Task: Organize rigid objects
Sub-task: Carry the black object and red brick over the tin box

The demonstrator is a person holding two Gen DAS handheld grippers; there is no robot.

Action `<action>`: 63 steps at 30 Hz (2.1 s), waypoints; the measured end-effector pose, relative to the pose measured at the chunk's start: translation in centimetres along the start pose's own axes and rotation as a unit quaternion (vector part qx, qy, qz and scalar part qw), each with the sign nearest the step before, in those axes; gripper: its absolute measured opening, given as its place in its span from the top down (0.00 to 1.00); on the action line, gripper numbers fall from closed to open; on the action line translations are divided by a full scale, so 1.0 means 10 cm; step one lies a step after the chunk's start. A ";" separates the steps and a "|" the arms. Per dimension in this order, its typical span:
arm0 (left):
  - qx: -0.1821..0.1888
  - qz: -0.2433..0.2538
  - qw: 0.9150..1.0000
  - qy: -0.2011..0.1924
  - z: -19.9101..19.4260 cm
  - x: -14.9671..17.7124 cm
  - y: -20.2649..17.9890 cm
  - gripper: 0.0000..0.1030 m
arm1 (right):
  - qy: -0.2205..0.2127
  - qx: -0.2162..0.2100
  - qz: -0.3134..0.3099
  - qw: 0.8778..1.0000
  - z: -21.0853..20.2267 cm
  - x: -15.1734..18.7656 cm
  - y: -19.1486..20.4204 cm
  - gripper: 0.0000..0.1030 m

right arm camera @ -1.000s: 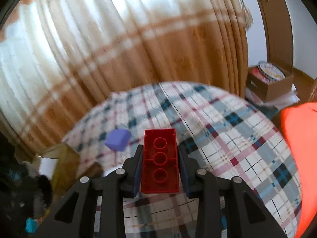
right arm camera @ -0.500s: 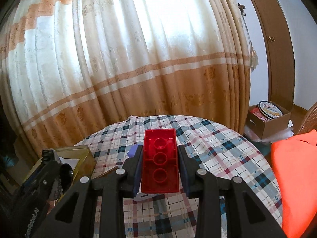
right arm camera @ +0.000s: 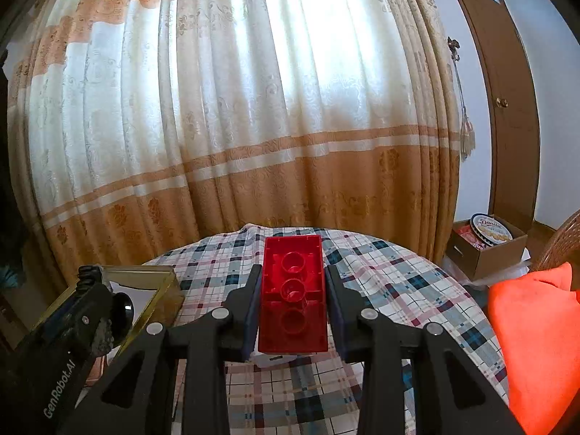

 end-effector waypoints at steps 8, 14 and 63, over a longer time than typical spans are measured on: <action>-0.009 0.002 1.000 -0.009 -0.07 0.01 0.04 0.74 | -0.002 -0.012 -0.003 1.000 -0.08 0.08 0.11 0.65; -0.025 0.007 1.000 -0.012 -0.13 0.01 0.14 0.74 | -0.014 -0.022 -0.032 0.999 -0.15 0.12 0.28 0.65; -0.143 -0.135 0.978 0.064 -0.11 0.35 1.42 0.74 | 0.107 -0.184 -0.131 0.968 -0.09 0.77 1.51 0.65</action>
Point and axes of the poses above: each gripper's, at about its wrist camera, not at the fingertips, and z roughly the way its jaws point, y to its left, x to its underside, the point moved 5 cm from there along z, roughly the way its jaws point, and after that the axes turned 13 degrees about z, right-handed, at the moved point
